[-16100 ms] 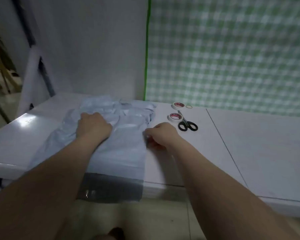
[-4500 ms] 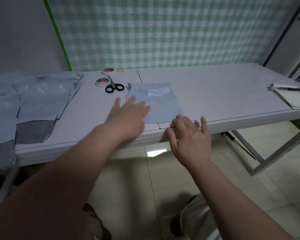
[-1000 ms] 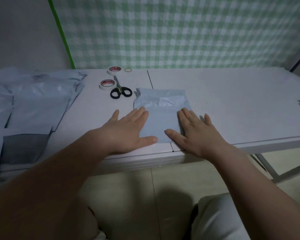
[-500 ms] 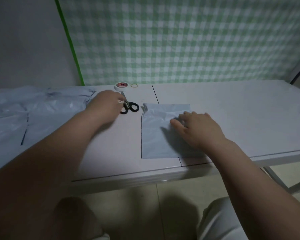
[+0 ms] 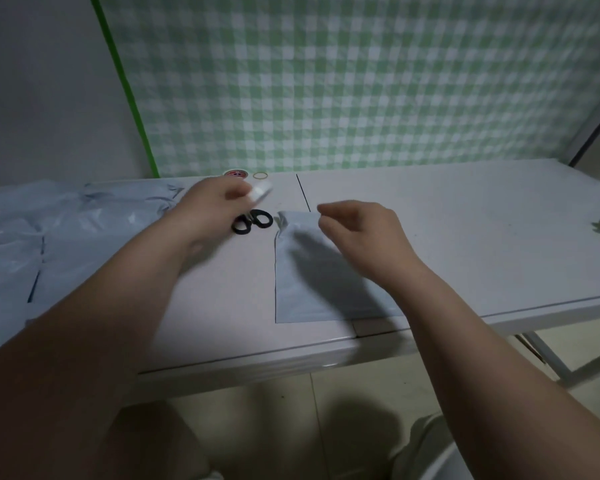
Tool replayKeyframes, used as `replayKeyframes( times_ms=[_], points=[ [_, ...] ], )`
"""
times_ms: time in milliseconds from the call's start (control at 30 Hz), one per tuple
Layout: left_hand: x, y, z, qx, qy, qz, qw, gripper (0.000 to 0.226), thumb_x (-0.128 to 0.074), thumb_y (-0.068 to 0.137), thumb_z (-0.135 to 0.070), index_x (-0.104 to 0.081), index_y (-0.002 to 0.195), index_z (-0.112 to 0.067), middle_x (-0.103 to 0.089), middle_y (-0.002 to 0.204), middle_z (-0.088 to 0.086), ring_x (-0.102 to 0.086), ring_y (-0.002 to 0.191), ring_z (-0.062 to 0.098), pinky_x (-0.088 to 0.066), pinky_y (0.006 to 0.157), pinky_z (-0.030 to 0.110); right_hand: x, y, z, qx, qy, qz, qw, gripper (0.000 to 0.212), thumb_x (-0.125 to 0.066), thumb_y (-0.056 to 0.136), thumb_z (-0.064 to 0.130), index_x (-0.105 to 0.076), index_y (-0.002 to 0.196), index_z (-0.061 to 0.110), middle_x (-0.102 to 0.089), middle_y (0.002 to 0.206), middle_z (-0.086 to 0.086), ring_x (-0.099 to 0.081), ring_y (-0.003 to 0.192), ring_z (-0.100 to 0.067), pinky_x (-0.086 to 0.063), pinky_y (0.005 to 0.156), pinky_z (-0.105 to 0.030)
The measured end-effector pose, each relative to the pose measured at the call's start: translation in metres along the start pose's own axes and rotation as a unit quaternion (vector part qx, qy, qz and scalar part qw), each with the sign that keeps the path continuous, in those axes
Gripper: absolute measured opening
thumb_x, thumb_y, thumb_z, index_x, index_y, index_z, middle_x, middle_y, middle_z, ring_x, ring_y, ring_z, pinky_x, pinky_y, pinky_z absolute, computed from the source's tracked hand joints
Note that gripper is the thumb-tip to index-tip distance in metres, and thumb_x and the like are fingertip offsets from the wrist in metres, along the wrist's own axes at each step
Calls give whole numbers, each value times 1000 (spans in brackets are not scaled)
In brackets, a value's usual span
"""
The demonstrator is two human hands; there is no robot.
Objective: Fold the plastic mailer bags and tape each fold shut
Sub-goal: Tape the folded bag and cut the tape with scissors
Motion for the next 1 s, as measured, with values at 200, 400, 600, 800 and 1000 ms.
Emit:
replayKeyframes(
  times_ms=[200, 400, 600, 800, 1000],
  points=[
    [-76, -62, -42, 34, -261, 227, 938, 17, -50, 94, -4, -63, 99, -14, -70, 94, 5, -67, 82, 10, -53, 80, 21, -11, -20, -8, -72, 252, 65, 963, 17, -59, 91, 34, -64, 105, 26, -69, 90, 6, -62, 68, -10, -47, 61, -22],
    [-84, -81, -36, 60, -333, 188, 922, 16, -53, 92, -5, -64, 100, -13, -72, 90, 5, -67, 79, 14, -57, 79, 24, -14, -39, -20, -101, 407, 97, 903, 10, -56, 93, 23, -58, 87, 16, -64, 84, -4, -52, 57, -13, -46, 54, -20],
    [-74, -92, -54, -51, -311, 105, 943, 51, -62, 81, 11, -59, 115, -27, -67, 91, 3, -63, 76, 13, -54, 82, 29, -22, -50, -28, -169, 497, 77, 848, 20, -48, 98, 27, -58, 88, 12, -62, 65, 1, -50, 45, -9, -42, 42, -16],
    [-75, -93, -55, -32, -375, 75, 923, 36, -60, 84, 1, -60, 116, -16, -69, 72, -3, -65, 66, 9, -55, 68, 20, -26, -55, -28, -189, 504, 88, 839, 21, -48, 96, 20, -67, 91, 13, -58, 61, 1, -43, 40, -5, -33, 35, -13],
    [-84, -90, -43, 58, -497, 81, 862, 28, -59, 83, -2, -64, 110, -10, -63, 71, 6, -61, 56, 9, -55, 61, 22, -24, -57, -20, -140, 459, 139, 866, 31, -59, 88, 29, -62, 116, 16, -61, 58, 9, -45, 50, -9, -38, 44, -15]
  ],
)
Point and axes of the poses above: each hand's wrist, its own y-axis towards the middle knuckle, its own x-axis out of the back of the hand, z = x × y, the point moved 10 cm from there along y, towards the middle knuckle
